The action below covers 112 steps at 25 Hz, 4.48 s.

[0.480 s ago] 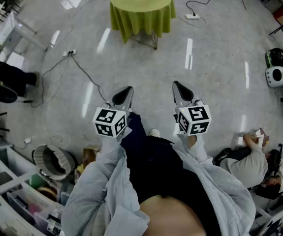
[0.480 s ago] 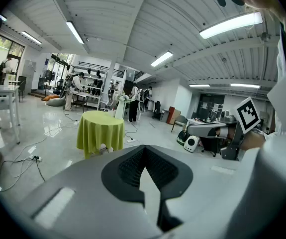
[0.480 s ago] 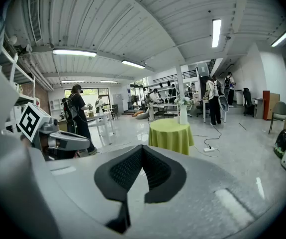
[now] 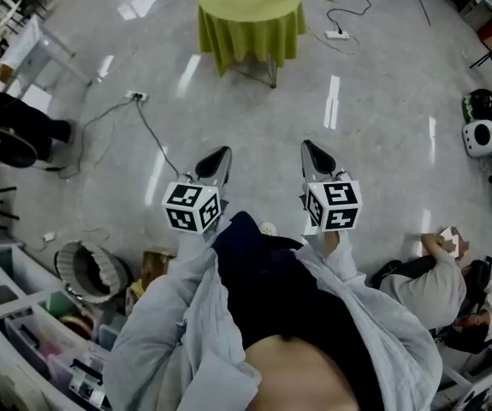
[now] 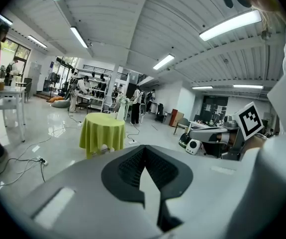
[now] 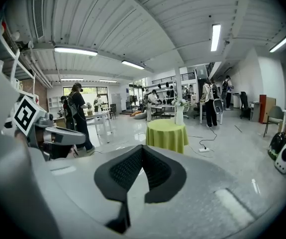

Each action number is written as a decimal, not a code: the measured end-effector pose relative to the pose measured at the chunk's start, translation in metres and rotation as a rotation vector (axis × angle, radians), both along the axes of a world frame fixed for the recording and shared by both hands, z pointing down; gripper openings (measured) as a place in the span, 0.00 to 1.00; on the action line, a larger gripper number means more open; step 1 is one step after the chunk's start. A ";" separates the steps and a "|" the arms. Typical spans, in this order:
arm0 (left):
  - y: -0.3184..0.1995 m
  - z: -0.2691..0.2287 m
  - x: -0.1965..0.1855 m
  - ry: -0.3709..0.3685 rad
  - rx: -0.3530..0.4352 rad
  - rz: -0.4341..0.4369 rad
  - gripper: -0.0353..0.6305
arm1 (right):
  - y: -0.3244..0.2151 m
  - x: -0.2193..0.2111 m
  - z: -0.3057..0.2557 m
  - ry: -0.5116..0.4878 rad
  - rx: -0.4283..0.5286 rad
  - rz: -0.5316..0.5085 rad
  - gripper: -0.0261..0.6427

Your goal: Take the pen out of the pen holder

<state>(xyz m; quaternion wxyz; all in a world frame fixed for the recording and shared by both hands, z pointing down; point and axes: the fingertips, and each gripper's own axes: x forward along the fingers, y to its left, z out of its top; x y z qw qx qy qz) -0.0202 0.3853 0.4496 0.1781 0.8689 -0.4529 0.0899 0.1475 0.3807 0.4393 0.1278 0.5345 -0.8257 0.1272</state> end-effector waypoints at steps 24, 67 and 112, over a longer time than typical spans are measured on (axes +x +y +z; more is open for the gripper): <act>-0.005 0.008 -0.011 -0.022 -0.013 -0.017 0.08 | -0.021 -0.012 -0.004 -0.012 0.030 -0.008 0.48; -0.315 -0.015 -0.096 0.014 0.010 -0.018 0.08 | -0.318 -0.081 -0.017 -0.002 0.027 0.034 0.46; -0.636 -0.049 -0.112 -0.010 0.062 -0.134 0.08 | -0.667 -0.079 -0.037 0.055 0.062 -0.058 0.43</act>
